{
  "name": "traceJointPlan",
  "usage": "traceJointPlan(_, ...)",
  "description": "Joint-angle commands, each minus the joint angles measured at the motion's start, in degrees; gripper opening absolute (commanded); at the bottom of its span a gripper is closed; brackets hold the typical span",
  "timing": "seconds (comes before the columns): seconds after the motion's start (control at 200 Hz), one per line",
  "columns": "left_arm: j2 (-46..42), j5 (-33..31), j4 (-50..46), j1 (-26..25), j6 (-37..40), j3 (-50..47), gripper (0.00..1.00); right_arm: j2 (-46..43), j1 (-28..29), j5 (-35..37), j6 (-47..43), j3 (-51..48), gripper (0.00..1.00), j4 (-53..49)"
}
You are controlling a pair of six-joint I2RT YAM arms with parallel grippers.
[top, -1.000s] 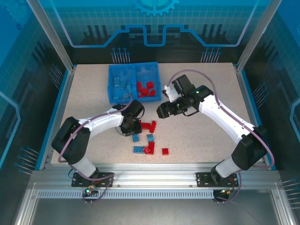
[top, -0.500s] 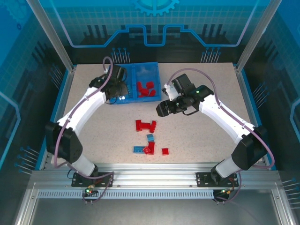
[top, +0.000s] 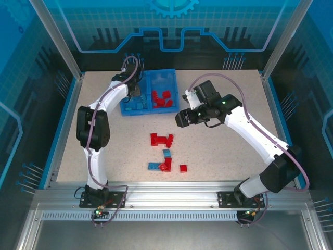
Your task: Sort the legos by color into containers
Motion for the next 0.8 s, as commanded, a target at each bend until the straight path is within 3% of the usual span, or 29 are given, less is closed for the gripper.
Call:
traceJointPlan(0.0,1.4,0.4,0.1,0.8,2.4,2.2,0.41,-1.7,0.3,1.0,-0.2,1.6,0.73,-2.4)
traceJointPlan(0.185,0.2,1.1,0.6,0.8,3.1,0.9,0.50,-1.3,0.2,0.8,-0.4,2.4,0.73,-2.7)
traceJointPlan(0.43,-7.7,5.6,-1.7,0.7,2.2,1.3,0.50,0.5,0.6,0.8,2.7,1.7,0.73,-2.6)
traceJointPlan(0.615,-23.4,17.9,0.2,0.4,3.5,-6.2,0.50,2.6,3.8,0.9,6.0,-1.5,0.73,-2.8)
traceJointPlan(0.795,-41.4,32.0,5.2,0.1,13.5,-21.4,0.52,6.9,9.4,1.5,4.3,-4.0,0.74,-3.0)
